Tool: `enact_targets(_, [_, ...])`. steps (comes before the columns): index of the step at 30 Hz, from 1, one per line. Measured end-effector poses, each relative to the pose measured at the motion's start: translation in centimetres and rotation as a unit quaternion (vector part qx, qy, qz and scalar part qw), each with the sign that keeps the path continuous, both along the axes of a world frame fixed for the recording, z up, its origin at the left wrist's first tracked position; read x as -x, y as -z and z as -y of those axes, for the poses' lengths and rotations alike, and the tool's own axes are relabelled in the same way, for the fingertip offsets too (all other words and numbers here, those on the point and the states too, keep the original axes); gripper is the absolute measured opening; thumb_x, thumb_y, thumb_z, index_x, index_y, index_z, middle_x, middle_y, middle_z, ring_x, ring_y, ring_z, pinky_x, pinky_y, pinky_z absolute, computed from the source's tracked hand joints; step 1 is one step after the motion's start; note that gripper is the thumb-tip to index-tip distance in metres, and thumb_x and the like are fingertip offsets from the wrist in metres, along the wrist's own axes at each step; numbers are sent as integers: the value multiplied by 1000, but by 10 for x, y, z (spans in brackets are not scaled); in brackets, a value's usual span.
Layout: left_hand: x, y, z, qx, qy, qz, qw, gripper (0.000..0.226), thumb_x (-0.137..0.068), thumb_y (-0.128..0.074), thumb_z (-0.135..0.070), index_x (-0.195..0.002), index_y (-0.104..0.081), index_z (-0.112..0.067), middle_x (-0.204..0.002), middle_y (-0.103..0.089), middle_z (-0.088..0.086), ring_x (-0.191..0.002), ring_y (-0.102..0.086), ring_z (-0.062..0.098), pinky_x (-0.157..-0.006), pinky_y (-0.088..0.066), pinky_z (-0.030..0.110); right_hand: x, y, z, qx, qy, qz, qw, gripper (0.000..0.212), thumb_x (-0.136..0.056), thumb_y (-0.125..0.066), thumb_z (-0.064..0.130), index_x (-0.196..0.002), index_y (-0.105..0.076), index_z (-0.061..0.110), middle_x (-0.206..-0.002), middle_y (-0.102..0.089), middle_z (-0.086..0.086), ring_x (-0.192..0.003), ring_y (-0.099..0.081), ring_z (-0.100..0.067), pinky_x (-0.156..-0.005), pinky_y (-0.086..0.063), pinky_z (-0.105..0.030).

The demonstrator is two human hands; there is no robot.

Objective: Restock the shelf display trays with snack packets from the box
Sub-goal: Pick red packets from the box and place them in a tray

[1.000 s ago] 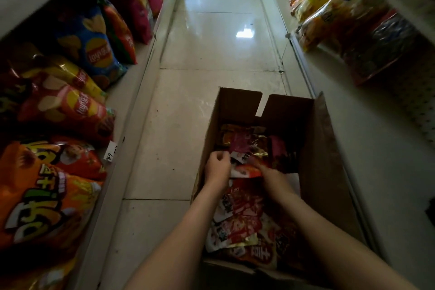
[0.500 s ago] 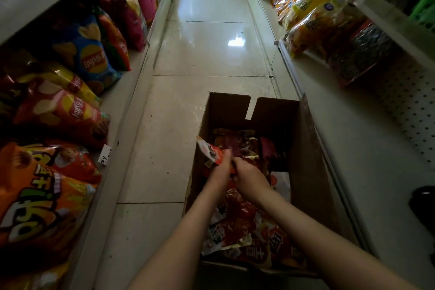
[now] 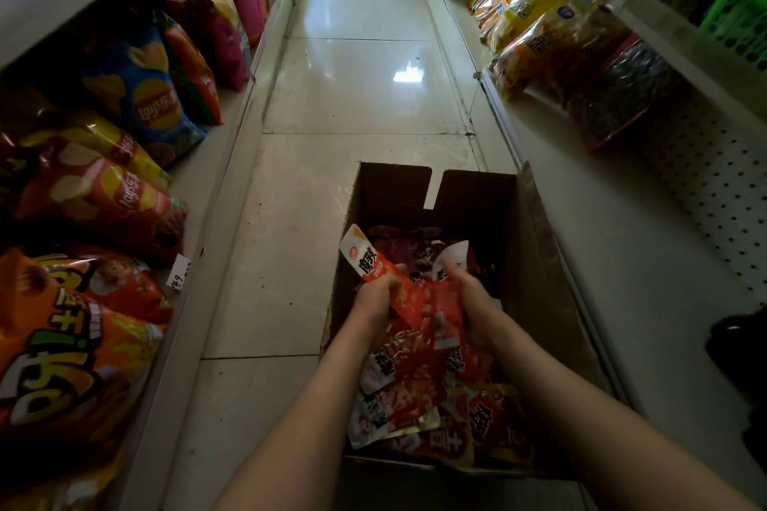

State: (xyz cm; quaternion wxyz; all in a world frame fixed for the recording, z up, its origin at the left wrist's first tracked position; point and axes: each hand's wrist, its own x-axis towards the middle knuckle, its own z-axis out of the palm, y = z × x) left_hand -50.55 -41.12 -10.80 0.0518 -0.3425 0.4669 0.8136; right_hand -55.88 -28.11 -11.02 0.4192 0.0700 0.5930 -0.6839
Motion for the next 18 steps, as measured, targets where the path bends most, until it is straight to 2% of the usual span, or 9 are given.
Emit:
enact_targets(3, [-2, 1, 0, 21, 58, 47, 997, 37, -86, -38, 7, -117, -58, 3, -81, -70, 7, -58, -67, 15, -52, -54, 25, 1, -1, 0, 13, 9, -16, 1000, 63, -96, -29, 57, -105, -65, 6, -66, -69, -8, -57, -67, -18, -56, -56, -25])
enact_targets(5, [-2, 1, -3, 33, 106, 56, 992, 31, -89, -41, 5, -115, -58, 5, -96, -74, 13, -68, -68, 19, -69, -57, 33, 1, -1, 3, 6, 8, -32, 999, 65, -97, -20, 59, -115, -58, 9, -66, -70, -5, -61, -70, -16, -55, -55, -23])
enact_targets(7, [-4, -1, -5, 61, 143, 39, 987, 24, -98, -51, -20, -115, -62, -6, -116, -68, 16, -87, -68, 23, -88, -54, 41, -3, -2, 9, 0, -22, -33, 999, 75, -92, -13, 67, -137, -44, 16, -100, -70, -9, -103, -67, -26, -84, -54, -34])
enact_targets(10, [-4, 3, -4, 118, 209, 37, 970, 75, -77, -64, -67, -128, -53, -14, -117, -67, 12, -102, -67, 25, -88, -56, 40, -9, 4, 19, -31, -64, -16, 997, 66, -94, -15, 65, -140, -41, 25, -134, -53, -12, -130, -44, -29, -103, -38, -43])
enact_targets(12, [-7, 9, 0, 150, 218, 24, 964, 53, -82, -68, -54, -118, -60, -17, -112, -69, 12, -99, -68, 24, -86, -57, 40, -9, 10, 21, -42, -66, 0, 997, 57, -101, -20, 53, -143, -40, 20, -140, -45, -7, -133, -40, -28, -104, -38, -41])
enact_targets(15, [-3, 12, 2, 189, 139, 59, 970, 11, -90, -60, -20, -99, -64, -16, -108, -68, 18, -95, -67, 29, -89, -54, 43, -6, 22, 17, -82, -70, -32, 994, 37, -101, -38, 34, -125, -59, 16, -116, -58, -5, -102, -56, -18, -82, -46, -29])
enact_targets(16, [-3, 13, 3, 203, 117, 81, 969, 18, -88, -59, -23, -102, -65, -14, -109, -68, 17, -97, -65, 30, -91, -54, 44, -5, 27, 13, -164, -125, -98, 974, 36, -99, -44, 30, -129, -57, 14, -118, -57, -7, -102, -56, -19, -84, -46, -31])
enact_targets(17, [-3, 13, 4, 223, 102, 100, 964, 29, -85, -59, -29, -108, -65, -13, -112, -67, 15, -100, -64, 31, -92, -53, 43, -4, 37, 9, -285, -235, -192, 909, 46, -96, -50, 28, -141, -44, 15, -133, -49, -9, -118, -50, -23, -96, -42, -37])
enact_targets(18, [-3, 13, 5, 252, 100, 114, 956, 37, -84, -58, -33, -115, -63, -12, -116, -66, 13, -103, -62, 32, -92, -52, 38, -5, 47, 5, -383, -361, -273, 805, 68, -93, -56, 30, -151, -22, 20, -152, -28, -10, -138, -30, -27, -111, -28, -43])
